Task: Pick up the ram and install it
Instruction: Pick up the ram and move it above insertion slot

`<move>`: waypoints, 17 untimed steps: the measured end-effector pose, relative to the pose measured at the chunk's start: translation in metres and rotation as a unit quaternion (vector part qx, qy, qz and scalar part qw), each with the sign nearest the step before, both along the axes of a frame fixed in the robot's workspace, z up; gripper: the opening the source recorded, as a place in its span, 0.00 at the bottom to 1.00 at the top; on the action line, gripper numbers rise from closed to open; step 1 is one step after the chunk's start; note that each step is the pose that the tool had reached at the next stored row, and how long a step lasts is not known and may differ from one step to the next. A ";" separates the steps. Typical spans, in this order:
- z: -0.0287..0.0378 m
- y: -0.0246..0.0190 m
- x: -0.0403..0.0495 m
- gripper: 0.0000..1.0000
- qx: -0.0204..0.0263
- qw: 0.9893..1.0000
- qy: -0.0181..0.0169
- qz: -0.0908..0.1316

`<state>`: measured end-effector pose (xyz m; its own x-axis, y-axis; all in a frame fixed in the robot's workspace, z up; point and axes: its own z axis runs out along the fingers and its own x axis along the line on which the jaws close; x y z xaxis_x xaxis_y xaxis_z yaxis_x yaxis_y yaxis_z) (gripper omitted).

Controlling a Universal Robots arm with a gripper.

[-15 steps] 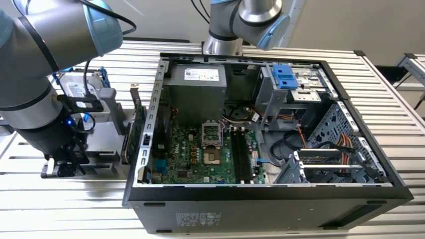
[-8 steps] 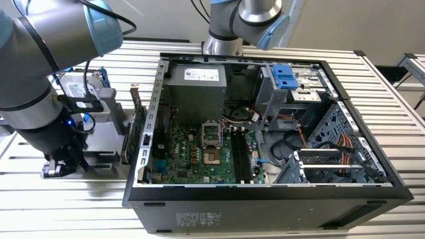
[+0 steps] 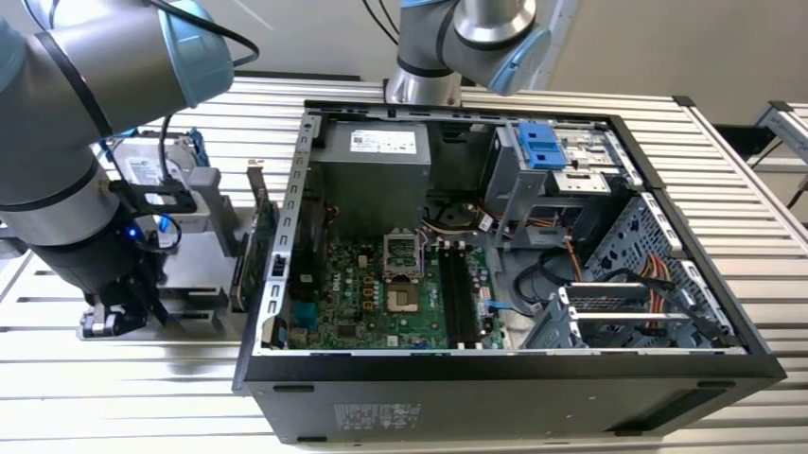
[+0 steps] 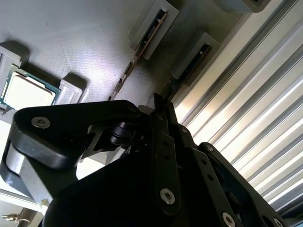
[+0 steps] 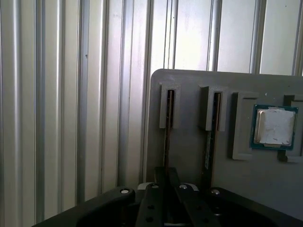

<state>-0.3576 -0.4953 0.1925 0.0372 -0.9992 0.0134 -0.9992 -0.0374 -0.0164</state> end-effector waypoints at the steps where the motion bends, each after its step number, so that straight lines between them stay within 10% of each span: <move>1: 0.0000 0.0000 0.0000 0.00 0.000 1.000 0.000 0.000; 17: 0.0047 0.0000 0.0000 0.00 0.000 1.000 0.000 0.000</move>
